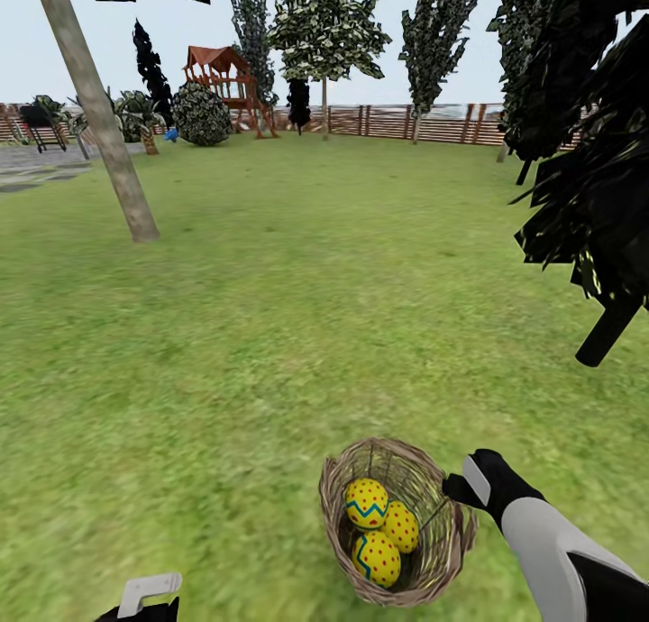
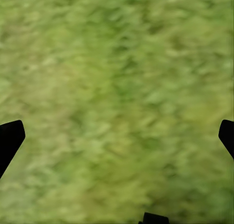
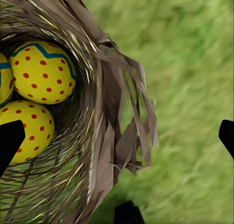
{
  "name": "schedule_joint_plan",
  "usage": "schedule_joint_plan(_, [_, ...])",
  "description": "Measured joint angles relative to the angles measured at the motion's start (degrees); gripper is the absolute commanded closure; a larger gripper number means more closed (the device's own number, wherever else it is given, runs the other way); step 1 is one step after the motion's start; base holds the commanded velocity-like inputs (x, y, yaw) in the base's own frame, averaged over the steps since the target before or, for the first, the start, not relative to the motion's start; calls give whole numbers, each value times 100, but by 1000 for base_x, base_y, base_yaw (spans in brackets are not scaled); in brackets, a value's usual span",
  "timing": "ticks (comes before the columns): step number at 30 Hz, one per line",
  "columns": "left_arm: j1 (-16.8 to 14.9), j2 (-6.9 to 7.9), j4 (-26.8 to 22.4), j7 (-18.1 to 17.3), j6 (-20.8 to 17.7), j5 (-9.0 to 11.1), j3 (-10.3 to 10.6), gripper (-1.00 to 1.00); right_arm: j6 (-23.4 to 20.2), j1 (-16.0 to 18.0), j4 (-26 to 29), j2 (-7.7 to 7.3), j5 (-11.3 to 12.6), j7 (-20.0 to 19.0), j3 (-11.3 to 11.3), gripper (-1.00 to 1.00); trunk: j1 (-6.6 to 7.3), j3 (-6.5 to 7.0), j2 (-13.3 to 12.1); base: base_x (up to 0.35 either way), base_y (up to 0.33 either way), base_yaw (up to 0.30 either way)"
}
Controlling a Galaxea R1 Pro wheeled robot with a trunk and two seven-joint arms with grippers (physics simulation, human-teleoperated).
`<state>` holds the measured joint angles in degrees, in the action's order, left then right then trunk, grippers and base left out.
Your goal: Take the three Easter eggs out of the wicker basket on the lawn in the garden, then place them on the lawn next to a single tree (choose any tree) so that all three eggs are next to the same tree and none are left in the basket.
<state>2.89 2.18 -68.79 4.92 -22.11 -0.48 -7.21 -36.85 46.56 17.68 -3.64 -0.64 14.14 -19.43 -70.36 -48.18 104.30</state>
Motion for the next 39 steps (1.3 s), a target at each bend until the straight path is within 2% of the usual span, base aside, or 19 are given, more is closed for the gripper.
schedule_joint_plan(11, [0,0,0,0,0,-1,3,-100,0,0,0,76,-17,15,2,-100,-242,-198,441,0,0,0])
schedule_joint_plan(16, [0,0,0,0,0,-1,4,-100,-43,2,-17,74,-23,42,3,-100,-242,-198,443,0,0,0])
schedule_joint_plan(23, [0,0,0,0,0,-3,4,-100,-342,29,-25,49,-23,151,-4,-100,-264,-216,481,0,0,0])
schedule_joint_plan(39, [0,0,0,0,0,-1,4,-100,-372,39,4,36,-17,171,-5,-100,-307,-251,562,0,0,0])
